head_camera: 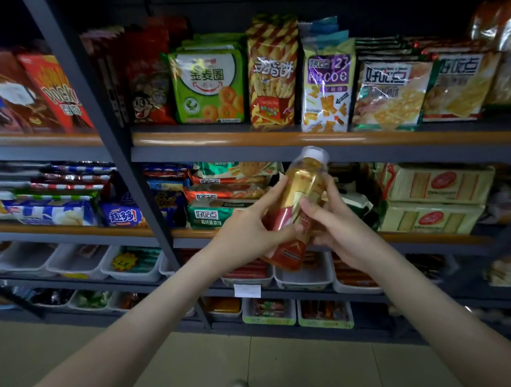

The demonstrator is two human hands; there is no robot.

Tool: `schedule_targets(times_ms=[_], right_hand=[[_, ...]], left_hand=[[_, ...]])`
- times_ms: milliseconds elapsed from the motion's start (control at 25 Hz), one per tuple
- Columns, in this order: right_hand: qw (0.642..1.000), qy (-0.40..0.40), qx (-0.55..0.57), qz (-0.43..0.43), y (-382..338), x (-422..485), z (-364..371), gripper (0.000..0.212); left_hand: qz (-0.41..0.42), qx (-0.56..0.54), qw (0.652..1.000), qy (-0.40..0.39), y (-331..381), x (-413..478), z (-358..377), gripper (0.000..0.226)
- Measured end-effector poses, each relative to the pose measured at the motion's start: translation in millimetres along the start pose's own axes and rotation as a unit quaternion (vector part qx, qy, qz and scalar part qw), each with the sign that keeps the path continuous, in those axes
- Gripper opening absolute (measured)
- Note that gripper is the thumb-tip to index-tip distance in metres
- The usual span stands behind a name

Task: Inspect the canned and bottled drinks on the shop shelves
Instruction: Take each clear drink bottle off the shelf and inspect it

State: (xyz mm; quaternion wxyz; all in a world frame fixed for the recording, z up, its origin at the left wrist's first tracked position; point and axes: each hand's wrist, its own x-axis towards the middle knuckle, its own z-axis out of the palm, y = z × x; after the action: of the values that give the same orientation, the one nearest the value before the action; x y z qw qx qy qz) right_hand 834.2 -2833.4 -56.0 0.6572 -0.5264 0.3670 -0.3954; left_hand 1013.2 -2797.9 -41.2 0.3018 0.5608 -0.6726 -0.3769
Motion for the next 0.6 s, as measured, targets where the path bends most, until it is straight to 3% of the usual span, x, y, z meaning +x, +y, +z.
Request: schedule_targets(times_ms=[160,400,480,600], right_hand=[[0.992,0.040,-0.006,-0.118,-18.9,16.6,20.8,0.100],[0.946,0.066,-0.044,-0.316,-93.4,37.4,39.7,0.105],[0.912,0.075,-0.094,-0.393,-133.4,37.3,43.6,0.103],[0.823,0.120,-0.145,-0.536,-208.1,37.6,54.3,0.101]], left_hand=[[0.122,0.162,0.979,0.020,11.4,10.0,-37.2,0.083],[0.235,0.178,0.956,0.010,60.5,29.2,-114.6,0.075],[0.294,0.188,0.937,0.022,89.6,37.1,-145.4,0.067],[0.411,0.234,0.866,0.162,142.6,46.2,-195.7,0.051]])
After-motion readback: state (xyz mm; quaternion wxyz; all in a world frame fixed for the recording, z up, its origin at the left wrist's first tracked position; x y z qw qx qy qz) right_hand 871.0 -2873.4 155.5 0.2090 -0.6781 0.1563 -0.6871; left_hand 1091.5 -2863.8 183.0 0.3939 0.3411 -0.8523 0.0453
